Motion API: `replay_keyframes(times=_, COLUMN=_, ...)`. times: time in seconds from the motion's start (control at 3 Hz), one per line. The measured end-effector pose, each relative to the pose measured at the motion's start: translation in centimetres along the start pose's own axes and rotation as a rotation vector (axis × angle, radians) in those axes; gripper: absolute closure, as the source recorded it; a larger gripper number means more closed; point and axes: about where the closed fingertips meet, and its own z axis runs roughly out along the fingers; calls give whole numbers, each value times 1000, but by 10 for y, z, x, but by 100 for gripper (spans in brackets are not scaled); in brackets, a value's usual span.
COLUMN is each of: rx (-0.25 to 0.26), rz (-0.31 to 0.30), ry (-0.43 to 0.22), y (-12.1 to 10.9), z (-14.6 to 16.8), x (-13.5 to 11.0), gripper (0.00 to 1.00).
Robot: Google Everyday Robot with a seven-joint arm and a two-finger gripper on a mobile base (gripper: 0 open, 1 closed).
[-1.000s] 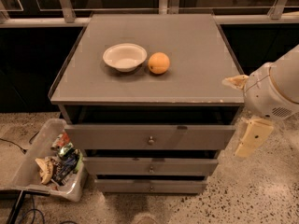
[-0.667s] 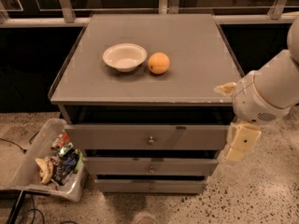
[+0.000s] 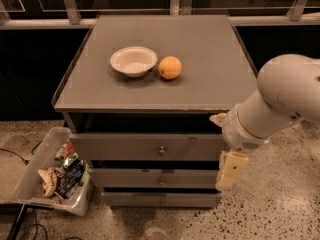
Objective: Open top drawer
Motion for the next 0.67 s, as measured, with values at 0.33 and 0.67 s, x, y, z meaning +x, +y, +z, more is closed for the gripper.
replay_keyframes(times=0.33, rx=6, rz=-2, ry=-24, y=2, z=34, x=2, gripper=0)
replay_keyframes(times=0.67, rx=46, rz=9, ry=-63, y=-8, z=60, x=6, gripper=0)
